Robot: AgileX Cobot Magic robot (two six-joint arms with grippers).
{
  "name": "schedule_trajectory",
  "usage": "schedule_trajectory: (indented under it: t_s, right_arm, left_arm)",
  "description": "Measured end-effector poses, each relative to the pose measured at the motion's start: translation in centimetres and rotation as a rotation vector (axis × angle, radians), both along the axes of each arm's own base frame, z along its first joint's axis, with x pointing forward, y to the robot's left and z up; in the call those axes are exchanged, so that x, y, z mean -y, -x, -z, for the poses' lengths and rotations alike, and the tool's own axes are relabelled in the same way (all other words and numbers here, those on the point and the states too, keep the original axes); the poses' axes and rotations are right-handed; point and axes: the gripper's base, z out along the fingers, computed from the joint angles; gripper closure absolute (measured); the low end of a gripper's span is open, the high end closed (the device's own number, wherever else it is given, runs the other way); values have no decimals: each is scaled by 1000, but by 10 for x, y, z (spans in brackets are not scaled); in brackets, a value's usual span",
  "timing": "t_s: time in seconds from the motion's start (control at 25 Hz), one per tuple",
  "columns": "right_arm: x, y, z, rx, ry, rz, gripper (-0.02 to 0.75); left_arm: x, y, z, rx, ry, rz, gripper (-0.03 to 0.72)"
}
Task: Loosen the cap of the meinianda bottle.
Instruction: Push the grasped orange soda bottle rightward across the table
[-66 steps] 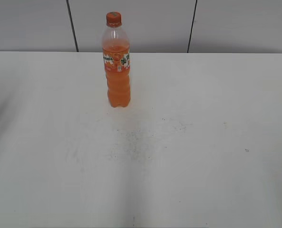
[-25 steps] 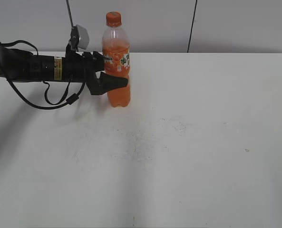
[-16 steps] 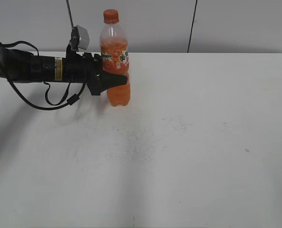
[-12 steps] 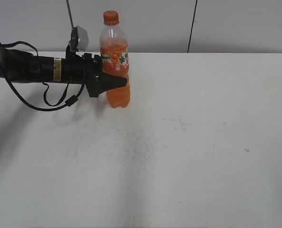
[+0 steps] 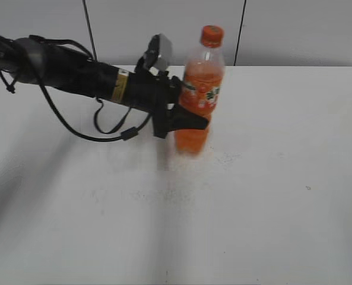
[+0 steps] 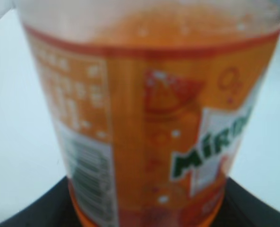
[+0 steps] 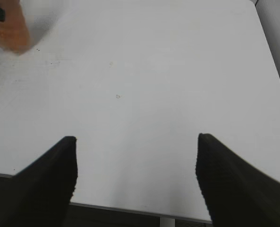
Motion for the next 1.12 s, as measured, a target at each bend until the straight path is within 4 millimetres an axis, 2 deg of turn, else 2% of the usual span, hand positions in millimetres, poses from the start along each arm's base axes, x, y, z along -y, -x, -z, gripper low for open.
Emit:
schedule_trajectory:
  t_s: [0.08,0.2,0.4,0.56,0.68,0.8,1.12]
  right_arm:
    - [0,0,0,0,0,0,150]
    - [1,0,0,0,8,5,150]
    - [1,3,-7,22,4,4,150]
    - [0,3,-22,18,-10,9,150]
    - [0,-3,-40,3,-17,12,153]
    - [0,-14,-54,-70,-21,23,177]
    - [0,-67,-67,-305,-12,32,244]
  left_arm:
    - [30,12,-13,8,45,10,286]
    - [62,27,-24,-9,134,14,286]
    - [112,55,-19,50,102,9,286]
    - [145,83,-4,13,145,40,286]
    - [151,97,10,5,139,42,286]
    - [149,100,18,-6,131,23,286]
    - [137,105,35,-19,132,-48,286]
